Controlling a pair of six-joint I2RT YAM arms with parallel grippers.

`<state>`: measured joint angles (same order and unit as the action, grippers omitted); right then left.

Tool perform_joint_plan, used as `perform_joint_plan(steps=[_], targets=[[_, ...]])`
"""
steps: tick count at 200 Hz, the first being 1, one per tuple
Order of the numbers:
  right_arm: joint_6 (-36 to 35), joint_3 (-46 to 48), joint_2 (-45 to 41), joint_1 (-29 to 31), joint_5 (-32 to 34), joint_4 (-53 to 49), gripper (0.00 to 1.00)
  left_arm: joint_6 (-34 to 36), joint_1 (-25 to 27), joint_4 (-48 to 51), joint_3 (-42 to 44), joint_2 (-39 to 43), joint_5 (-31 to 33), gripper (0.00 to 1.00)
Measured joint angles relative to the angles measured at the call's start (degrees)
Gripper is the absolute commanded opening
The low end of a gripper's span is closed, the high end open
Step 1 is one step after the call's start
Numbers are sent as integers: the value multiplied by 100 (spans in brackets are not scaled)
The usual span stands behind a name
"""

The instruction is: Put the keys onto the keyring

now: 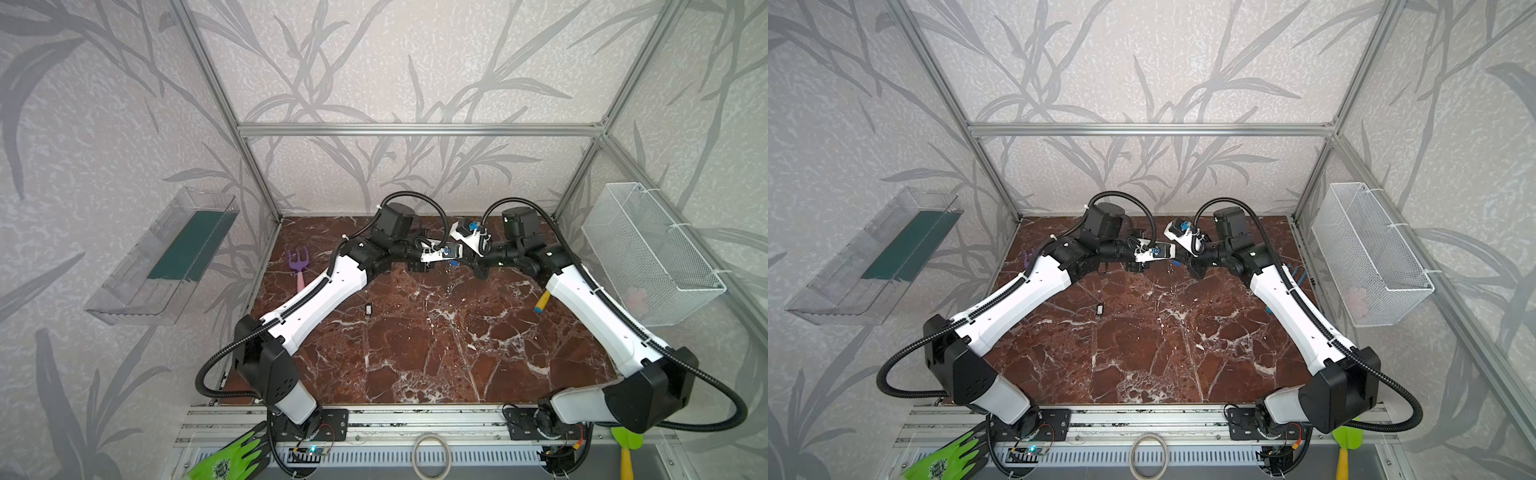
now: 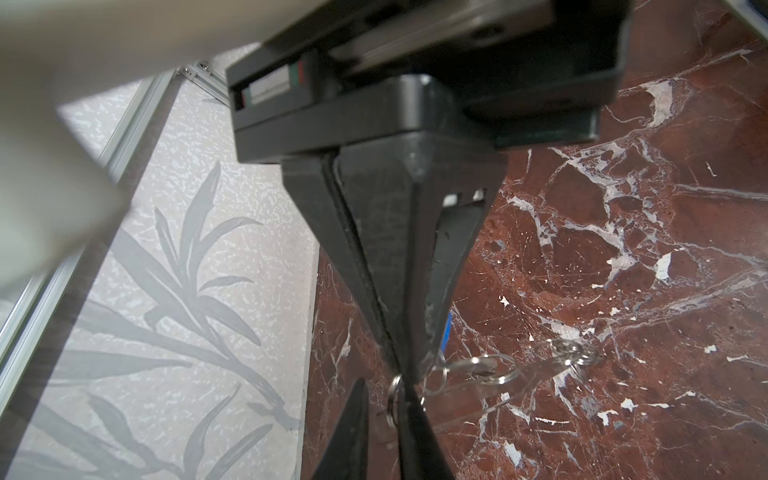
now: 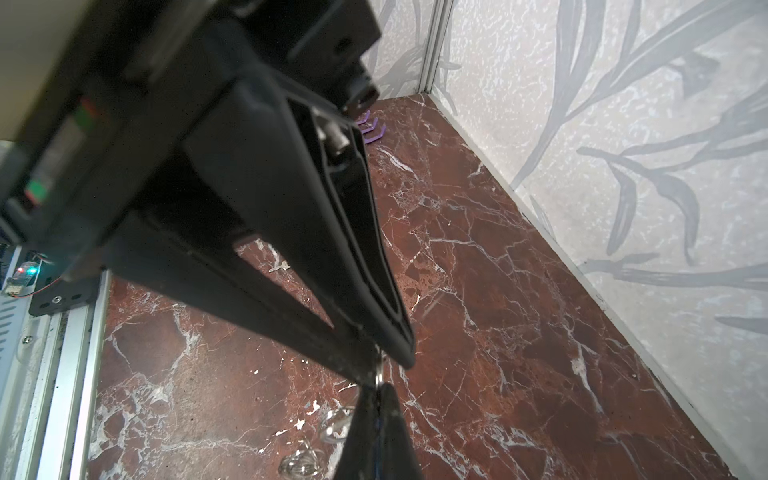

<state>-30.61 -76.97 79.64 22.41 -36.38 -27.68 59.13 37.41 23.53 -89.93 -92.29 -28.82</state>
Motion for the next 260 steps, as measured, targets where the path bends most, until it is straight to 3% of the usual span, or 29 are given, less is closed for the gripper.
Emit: perform_joint_plan(steps=[41, 126, 260], targets=[[-101, 476, -328, 13, 162, 487, 0, -219, 9, -2, -2, -17, 48, 20], [-138, 964, -566, 13, 382, 1320, 0, -382, 11, -17, -2, -17, -39, 21], [-531, 1320, -931, -9, 592, 1539, 0, -240, 61, 103, -76, -17, -212, 26]])
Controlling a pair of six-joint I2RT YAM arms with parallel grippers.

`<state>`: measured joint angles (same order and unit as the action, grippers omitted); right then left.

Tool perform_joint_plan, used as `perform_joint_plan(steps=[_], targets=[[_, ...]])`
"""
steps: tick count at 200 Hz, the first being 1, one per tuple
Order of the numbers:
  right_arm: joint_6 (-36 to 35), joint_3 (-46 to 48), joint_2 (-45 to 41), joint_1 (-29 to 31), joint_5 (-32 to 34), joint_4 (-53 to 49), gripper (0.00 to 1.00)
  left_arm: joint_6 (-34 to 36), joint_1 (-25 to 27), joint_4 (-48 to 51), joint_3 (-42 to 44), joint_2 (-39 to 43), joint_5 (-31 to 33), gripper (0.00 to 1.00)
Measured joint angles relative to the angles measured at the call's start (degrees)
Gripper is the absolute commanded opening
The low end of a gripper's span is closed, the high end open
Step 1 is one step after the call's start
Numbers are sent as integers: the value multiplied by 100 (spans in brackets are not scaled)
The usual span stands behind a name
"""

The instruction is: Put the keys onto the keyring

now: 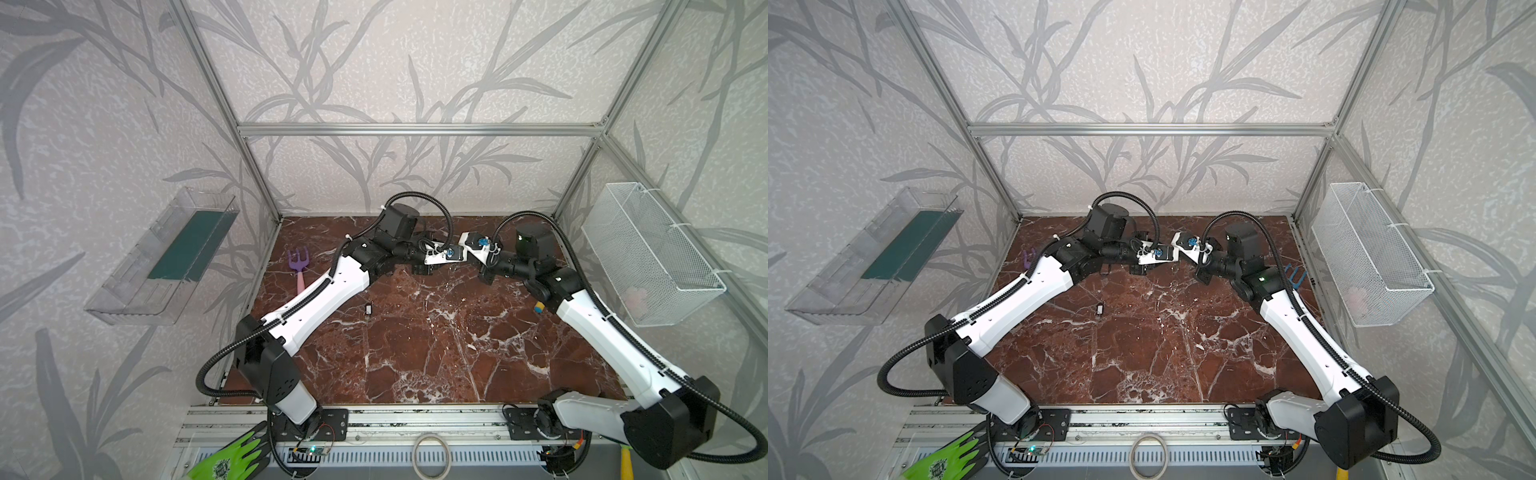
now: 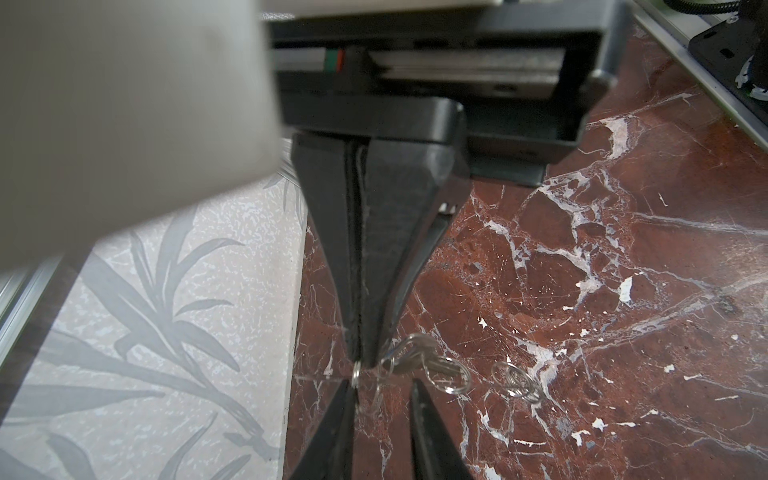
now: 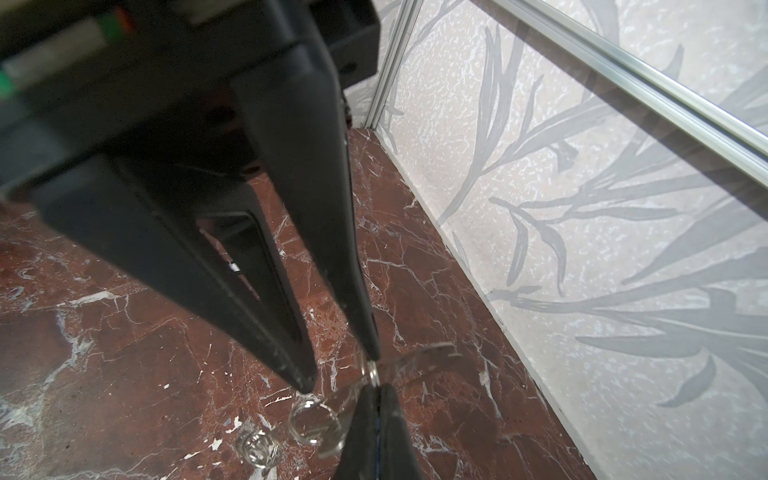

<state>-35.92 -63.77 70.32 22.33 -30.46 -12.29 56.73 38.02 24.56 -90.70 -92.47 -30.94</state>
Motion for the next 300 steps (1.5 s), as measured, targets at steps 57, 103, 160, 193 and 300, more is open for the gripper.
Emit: perform_joint_plan(steps=[57, 103, 160, 193, 300], targets=[[-103, 52, -13, -4, 90, 197, 0, -155, -9, -11, 15, 9, -81, 26], [-122, 271, -153, -37, 109, 398, 0, -227, -4, -9, 15, 9, -190, 26], [-455, 557, -256, 48, -105, 387, 0, -654, -136, -476, 94, 26, 15, 29], [-645, 629, -323, 146, -376, 428, 0, -883, -229, -629, 94, 24, 144, 28], [-855, 883, -479, 146, 155, 890, 0, -955, -339, -133, 94, 39, -538, 36]])
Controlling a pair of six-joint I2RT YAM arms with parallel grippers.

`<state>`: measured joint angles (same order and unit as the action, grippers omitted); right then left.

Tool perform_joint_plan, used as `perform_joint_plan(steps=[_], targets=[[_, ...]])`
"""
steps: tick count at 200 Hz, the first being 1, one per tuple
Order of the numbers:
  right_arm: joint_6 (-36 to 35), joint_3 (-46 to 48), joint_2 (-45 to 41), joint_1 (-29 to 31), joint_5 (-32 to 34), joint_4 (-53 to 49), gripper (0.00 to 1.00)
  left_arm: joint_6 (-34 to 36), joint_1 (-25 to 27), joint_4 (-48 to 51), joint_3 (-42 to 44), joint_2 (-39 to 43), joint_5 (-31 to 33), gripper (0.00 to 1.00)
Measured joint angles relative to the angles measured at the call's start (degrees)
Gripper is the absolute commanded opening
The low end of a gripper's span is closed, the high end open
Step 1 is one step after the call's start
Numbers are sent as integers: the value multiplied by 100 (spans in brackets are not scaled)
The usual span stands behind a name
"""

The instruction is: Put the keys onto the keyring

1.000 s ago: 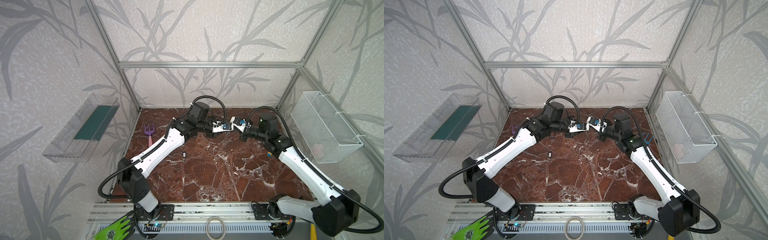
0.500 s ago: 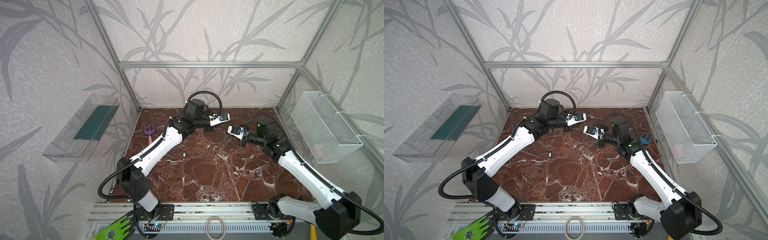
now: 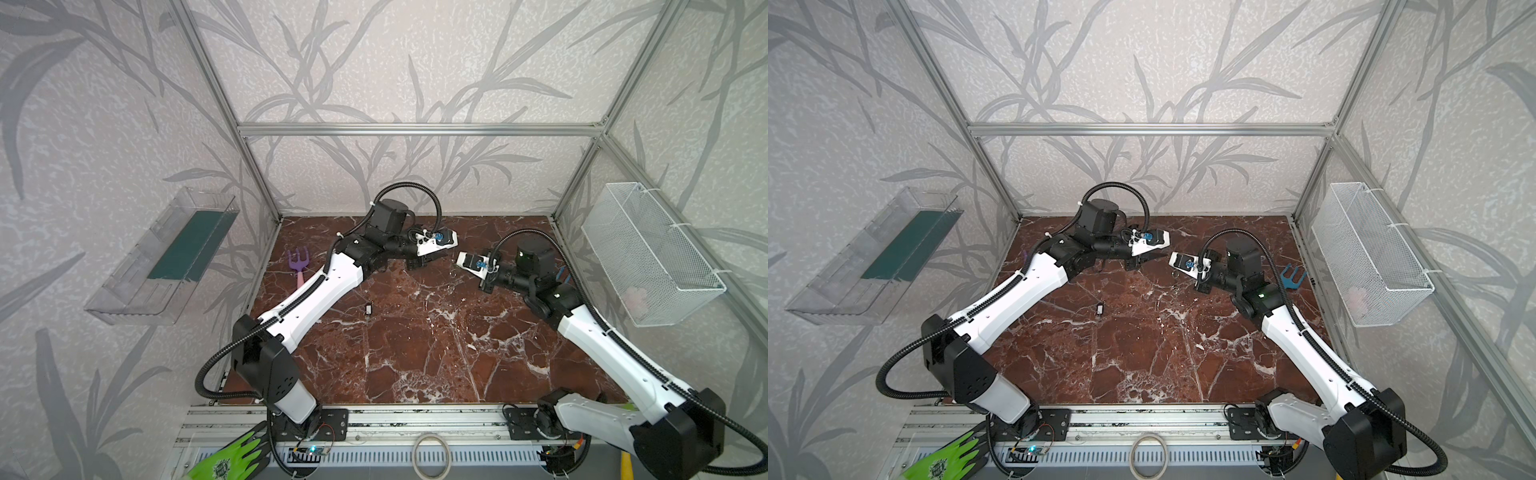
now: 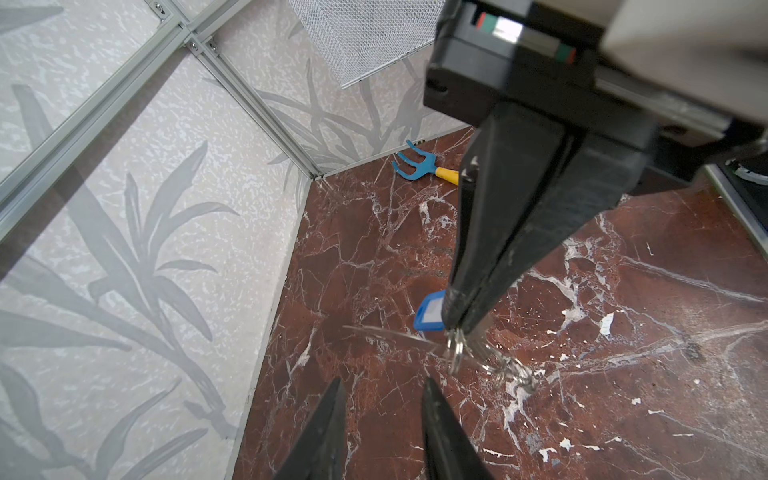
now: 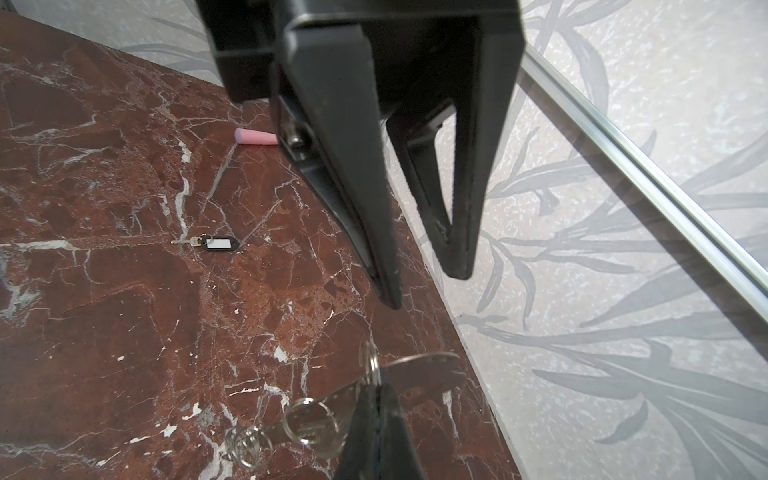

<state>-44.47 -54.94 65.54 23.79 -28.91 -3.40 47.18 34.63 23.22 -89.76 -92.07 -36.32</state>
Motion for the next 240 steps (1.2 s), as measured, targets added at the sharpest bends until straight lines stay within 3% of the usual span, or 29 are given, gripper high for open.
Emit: perform_joint_plan(steps=[156, 240], targets=[[37, -26, 76, 0, 37, 208, 0, -76, 33, 492, -516, -481, -433, 30], [55, -129, 199, -13, 87, 192, 0, -201, 101, 610, -673, -601, -535, 3]])
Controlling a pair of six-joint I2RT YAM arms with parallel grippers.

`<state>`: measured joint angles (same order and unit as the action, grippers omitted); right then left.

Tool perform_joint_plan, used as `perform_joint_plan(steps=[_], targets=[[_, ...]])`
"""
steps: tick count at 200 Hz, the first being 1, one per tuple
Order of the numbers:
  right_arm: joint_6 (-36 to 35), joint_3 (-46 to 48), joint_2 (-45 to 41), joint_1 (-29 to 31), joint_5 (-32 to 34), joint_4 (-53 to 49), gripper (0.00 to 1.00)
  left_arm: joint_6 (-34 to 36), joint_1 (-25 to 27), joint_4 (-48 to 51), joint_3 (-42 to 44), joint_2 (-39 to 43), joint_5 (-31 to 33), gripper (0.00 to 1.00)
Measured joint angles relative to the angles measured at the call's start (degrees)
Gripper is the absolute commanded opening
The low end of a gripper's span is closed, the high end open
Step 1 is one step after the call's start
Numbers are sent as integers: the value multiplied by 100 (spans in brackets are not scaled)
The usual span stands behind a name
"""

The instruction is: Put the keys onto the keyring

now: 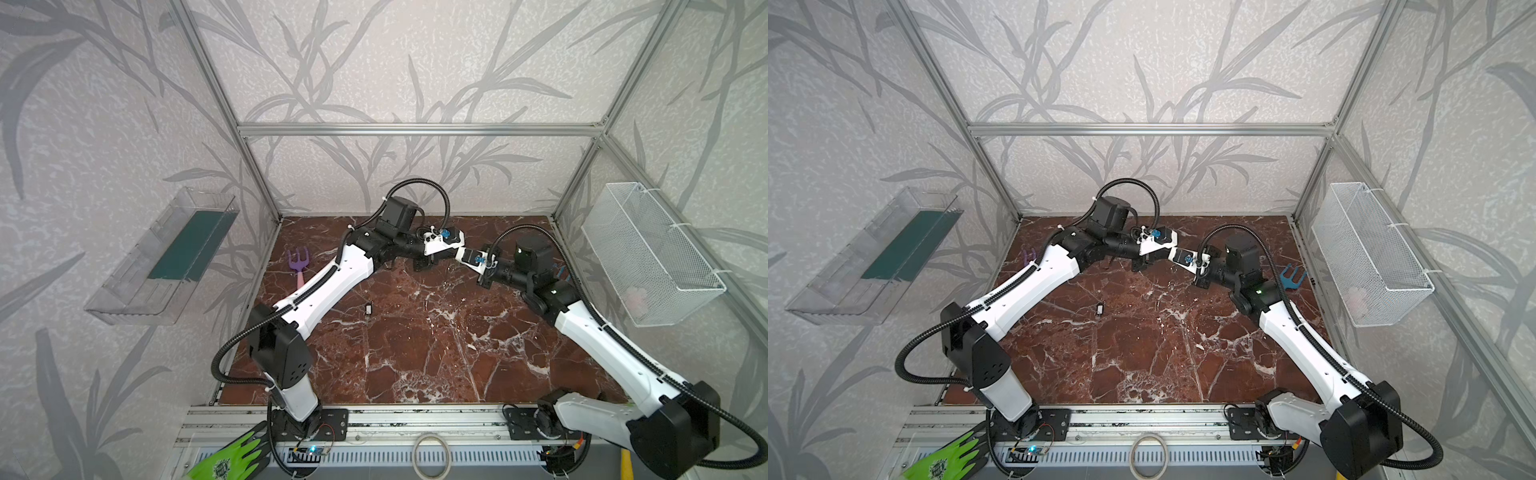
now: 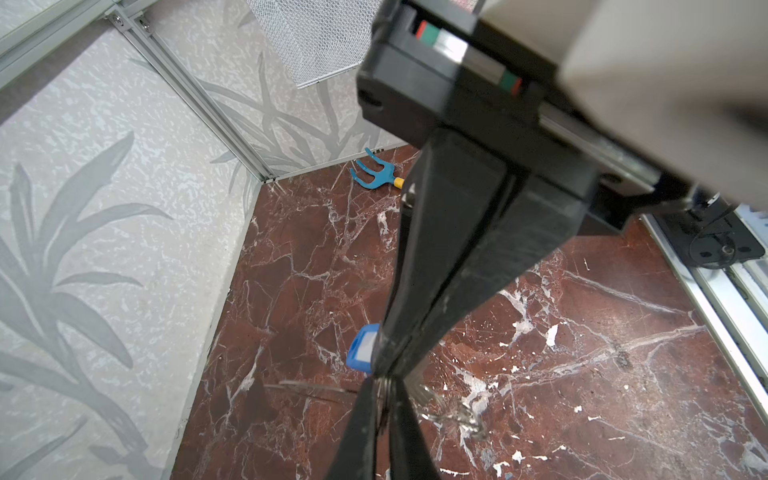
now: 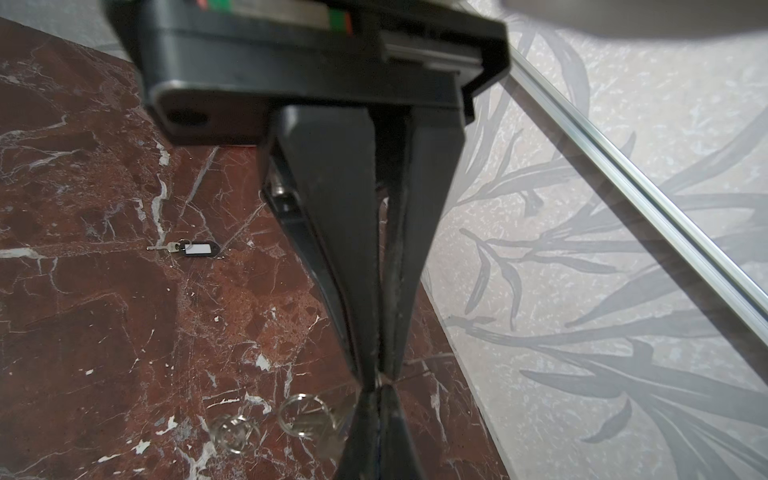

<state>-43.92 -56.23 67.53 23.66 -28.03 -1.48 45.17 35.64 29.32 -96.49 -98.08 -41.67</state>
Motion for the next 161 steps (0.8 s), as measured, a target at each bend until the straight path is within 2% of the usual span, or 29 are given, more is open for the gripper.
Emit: perform_joint_plan(steps=[8, 31, 55, 77, 113, 161], targets=[[7, -11, 0, -4, 11, 9, 0, -33, -2, 2, -7, -2, -17, 0], [63, -20, 7, -4, 35, 26, 0, -70, -7, -11, -17, -7, -28, 0], [260, -20, 37, -9, 125, 118, 28, -175, -37, -162, -9, -9, -37, 0], [619, 59, 11, -116, 234, 452, 37, -503, -153, -828, 280, 31, -225, 0], [1239, 317, -131, -461, 339, 791, 40, -1300, -365, -2037, 999, 70, -566, 0], [1912, 317, -125, -522, 151, 903, 38, -2455, -616, -3729, 1497, 136, -870, 0]])
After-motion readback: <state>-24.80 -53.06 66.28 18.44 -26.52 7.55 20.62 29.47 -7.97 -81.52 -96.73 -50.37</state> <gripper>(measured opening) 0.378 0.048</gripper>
